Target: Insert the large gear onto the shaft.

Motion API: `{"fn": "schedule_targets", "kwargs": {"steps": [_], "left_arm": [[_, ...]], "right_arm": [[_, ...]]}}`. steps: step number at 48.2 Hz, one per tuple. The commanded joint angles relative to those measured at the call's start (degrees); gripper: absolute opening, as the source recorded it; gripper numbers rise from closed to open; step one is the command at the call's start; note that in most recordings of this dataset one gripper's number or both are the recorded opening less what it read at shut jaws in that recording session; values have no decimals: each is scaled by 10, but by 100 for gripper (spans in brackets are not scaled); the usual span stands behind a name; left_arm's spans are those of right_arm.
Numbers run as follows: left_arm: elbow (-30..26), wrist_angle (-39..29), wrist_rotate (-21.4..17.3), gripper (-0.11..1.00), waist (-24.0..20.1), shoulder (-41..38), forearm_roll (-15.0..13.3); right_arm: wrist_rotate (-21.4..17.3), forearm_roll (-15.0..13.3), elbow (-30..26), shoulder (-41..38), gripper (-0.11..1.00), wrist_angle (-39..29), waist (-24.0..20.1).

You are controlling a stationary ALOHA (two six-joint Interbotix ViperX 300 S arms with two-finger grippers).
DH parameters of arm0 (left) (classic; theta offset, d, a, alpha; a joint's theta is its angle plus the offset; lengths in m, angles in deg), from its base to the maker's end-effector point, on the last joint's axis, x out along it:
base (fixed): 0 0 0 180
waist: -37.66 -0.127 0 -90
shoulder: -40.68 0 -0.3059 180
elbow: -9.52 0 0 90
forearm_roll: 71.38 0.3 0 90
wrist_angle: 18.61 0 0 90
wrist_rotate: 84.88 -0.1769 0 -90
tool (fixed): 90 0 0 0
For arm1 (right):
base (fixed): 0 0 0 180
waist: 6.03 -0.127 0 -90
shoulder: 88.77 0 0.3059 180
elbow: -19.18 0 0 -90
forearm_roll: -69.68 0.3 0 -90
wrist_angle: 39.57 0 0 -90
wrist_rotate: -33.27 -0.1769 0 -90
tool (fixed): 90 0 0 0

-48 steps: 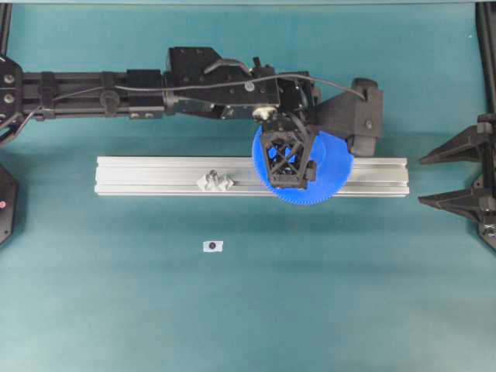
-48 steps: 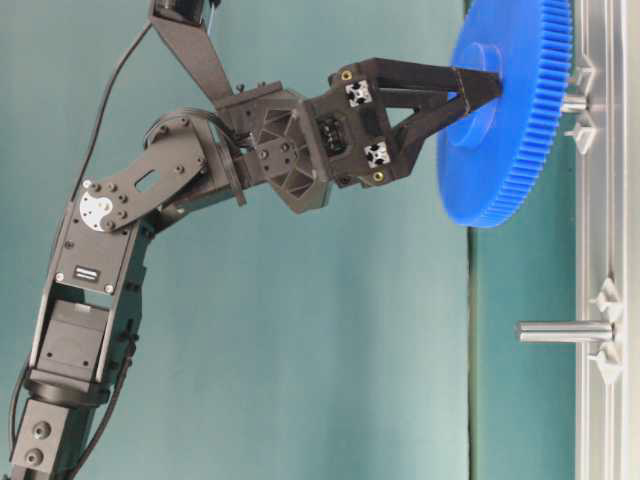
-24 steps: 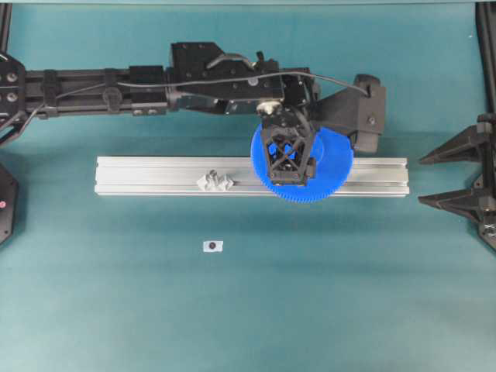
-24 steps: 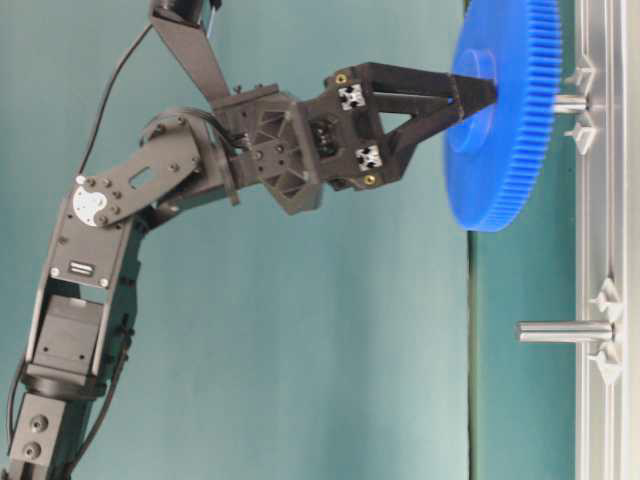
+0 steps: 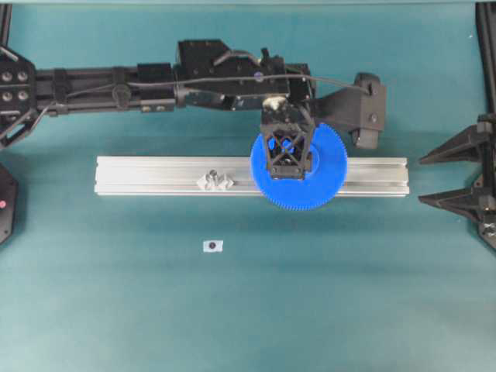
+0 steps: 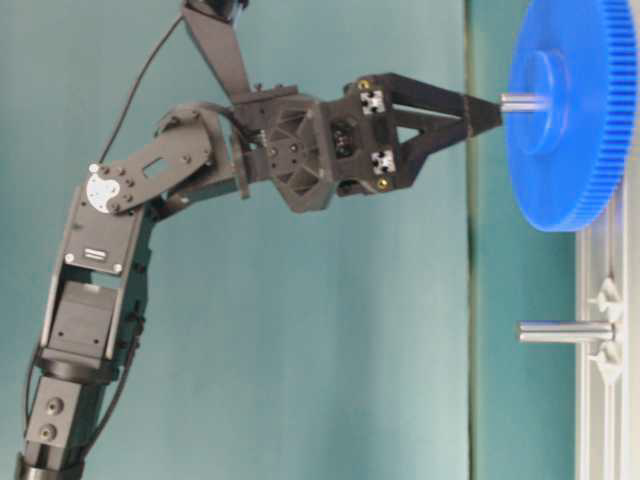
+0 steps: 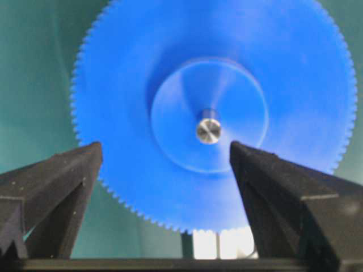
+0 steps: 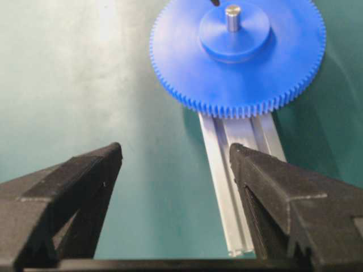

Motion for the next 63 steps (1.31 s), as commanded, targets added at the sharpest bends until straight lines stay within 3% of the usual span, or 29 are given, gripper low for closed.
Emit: {"fn": "schedule_targets", "kwargs": {"steps": [1, 19, 40, 57, 63], "left_arm": [[-18, 1, 3, 93, 2, 20, 1], [-19, -4, 2, 93, 2, 40, 1], [76, 11, 1, 93, 4, 128, 1], [154, 64, 22, 93, 4, 209, 1], [194, 92, 33, 92, 3, 245, 3]], "right_arm": [[-10, 1, -8, -4, 84, 4, 1], [-11, 0, -9, -3, 84, 4, 1], [-11, -16, -10, 4, 84, -14, 2], [-10, -19, -14, 31, 83, -28, 90], [-8, -19, -17, 36, 83, -37, 101]]}}
